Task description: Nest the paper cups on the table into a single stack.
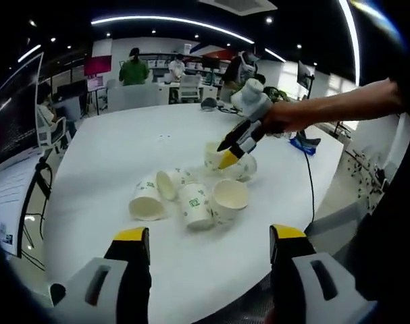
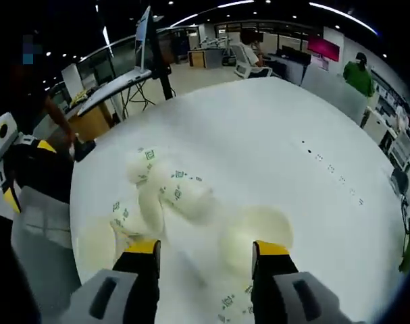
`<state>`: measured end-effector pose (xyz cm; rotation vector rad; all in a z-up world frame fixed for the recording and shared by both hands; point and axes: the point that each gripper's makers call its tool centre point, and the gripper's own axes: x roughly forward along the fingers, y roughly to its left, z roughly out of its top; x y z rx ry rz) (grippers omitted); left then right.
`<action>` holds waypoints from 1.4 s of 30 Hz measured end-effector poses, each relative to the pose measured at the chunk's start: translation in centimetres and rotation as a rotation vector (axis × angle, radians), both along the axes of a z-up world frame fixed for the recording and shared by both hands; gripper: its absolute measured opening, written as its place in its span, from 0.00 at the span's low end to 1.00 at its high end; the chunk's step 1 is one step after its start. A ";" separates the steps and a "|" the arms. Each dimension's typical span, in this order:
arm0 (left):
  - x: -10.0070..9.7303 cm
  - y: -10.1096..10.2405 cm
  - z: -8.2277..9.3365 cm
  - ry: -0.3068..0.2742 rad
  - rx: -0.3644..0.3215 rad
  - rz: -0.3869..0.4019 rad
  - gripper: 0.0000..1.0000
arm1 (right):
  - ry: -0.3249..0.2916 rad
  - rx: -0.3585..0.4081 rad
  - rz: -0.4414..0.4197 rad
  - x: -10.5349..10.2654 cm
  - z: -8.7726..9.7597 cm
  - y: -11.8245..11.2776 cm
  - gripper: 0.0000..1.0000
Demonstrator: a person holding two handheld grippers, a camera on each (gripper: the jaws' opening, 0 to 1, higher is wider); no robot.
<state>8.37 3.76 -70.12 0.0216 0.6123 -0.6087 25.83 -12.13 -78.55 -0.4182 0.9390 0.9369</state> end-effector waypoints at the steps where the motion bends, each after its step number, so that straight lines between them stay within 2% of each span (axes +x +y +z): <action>1: 0.0 -0.1 0.2 -0.003 -0.002 0.003 0.71 | 0.004 0.000 0.002 0.0 -0.1 0.1 0.51; 7: 0.0 -0.7 0.6 -0.008 -0.009 0.010 0.70 | 0.018 -0.052 0.046 1.1 -2.2 1.1 0.47; 9: 0.1 -0.8 0.6 -0.008 -0.012 0.013 0.70 | 0.018 -0.073 0.067 0.2 -2.4 0.9 0.46; 14: 0.3 -0.7 0.6 -0.008 -0.019 0.024 0.70 | 0.030 -0.135 0.092 1.1 -3.8 1.2 0.38; 17: 0.5 -0.3 0.4 -0.006 -0.025 0.037 0.70 | 0.032 -0.180 0.096 0.6 -4.2 0.7 0.29; 22: 0.7 -0.2 0.0 0.000 -0.037 0.047 0.69 | 0.050 -0.220 0.106 0.3 -4.9 0.3 0.04; 23: 0.7 -0.2 -0.1 0.002 -0.039 0.047 0.69 | 0.051 -0.228 0.107 0.2 -5.0 0.1 0.01; 31: 0.9 0.1 -0.8 0.007 -0.068 0.059 0.69 | 0.013 -0.185 0.109 1.3 -3.5 1.6 0.00; 39: 0.9 0.4 -1.4 0.007 -0.087 0.050 0.69 | -0.027 -0.192 0.120 0.5 -2.3 2.1 0.00; 42: 0.9 0.5 -1.6 0.007 -0.087 0.043 0.69 | -0.047 -0.202 0.122 1.0 -1.7 1.9 0.00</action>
